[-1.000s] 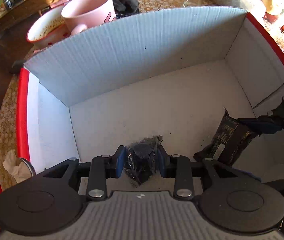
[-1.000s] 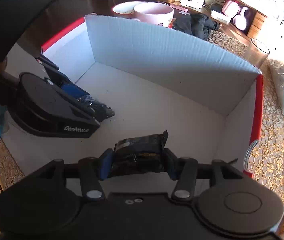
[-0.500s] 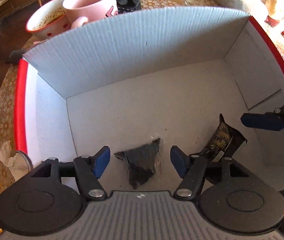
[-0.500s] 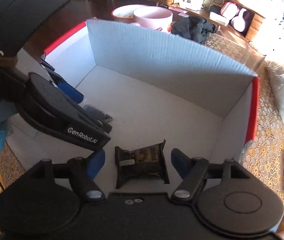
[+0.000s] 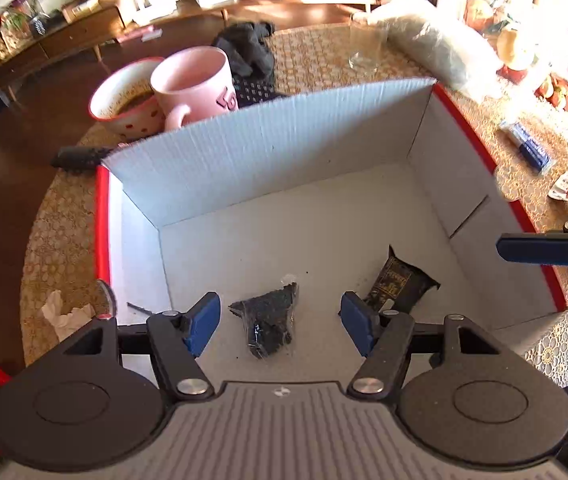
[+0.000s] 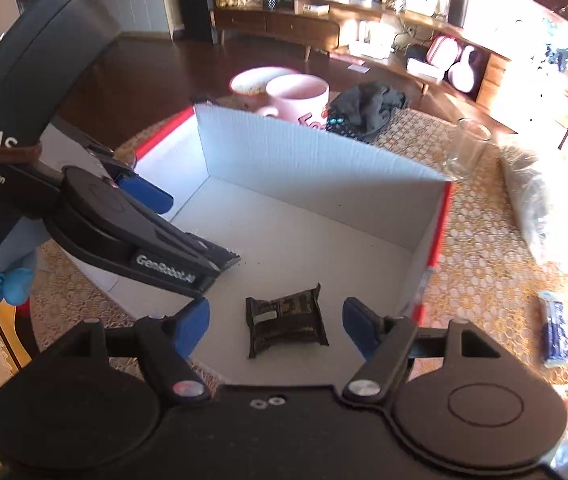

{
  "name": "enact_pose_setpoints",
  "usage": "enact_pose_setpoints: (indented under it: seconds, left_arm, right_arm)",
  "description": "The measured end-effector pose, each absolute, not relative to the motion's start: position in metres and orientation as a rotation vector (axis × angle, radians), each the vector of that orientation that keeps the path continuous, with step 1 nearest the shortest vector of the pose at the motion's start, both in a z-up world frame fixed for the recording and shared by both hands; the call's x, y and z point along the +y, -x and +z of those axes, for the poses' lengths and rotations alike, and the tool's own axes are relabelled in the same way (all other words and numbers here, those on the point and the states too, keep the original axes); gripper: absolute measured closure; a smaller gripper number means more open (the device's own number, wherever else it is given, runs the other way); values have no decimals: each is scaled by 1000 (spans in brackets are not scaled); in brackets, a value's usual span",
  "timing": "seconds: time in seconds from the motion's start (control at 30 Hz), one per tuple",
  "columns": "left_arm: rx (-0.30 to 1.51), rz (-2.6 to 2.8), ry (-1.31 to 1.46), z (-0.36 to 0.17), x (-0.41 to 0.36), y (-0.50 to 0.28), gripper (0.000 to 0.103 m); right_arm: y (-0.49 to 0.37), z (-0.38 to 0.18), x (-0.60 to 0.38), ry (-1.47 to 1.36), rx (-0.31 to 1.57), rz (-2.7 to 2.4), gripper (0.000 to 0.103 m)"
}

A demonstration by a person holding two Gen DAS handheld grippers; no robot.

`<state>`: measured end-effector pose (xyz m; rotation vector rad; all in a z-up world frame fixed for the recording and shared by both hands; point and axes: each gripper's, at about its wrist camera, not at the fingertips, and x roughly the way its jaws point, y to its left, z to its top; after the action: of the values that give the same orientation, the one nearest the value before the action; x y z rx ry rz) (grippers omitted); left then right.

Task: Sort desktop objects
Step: 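Open the left tool to drop its packet in the box while the right tool releases its packet, then move both open tools back to the items on the table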

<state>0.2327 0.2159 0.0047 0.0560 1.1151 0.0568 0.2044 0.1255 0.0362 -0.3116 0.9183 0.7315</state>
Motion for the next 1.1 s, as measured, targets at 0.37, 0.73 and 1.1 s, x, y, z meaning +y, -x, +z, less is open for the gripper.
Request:
enact_pose_setpoints:
  seconds: [0.37, 0.73, 1.1]
  left_arm:
    - [975, 82, -66, 38, 191, -196, 37]
    - [862, 37, -70, 62, 141, -153, 37]
    - [756, -36, -135, 71, 77, -113, 37]
  right_arm:
    - [-158, 65, 77, 242, 840, 712, 30]
    - [-108, 87, 14, 182, 754, 651, 30]
    - [-70, 96, -55, 148, 661, 517, 30]
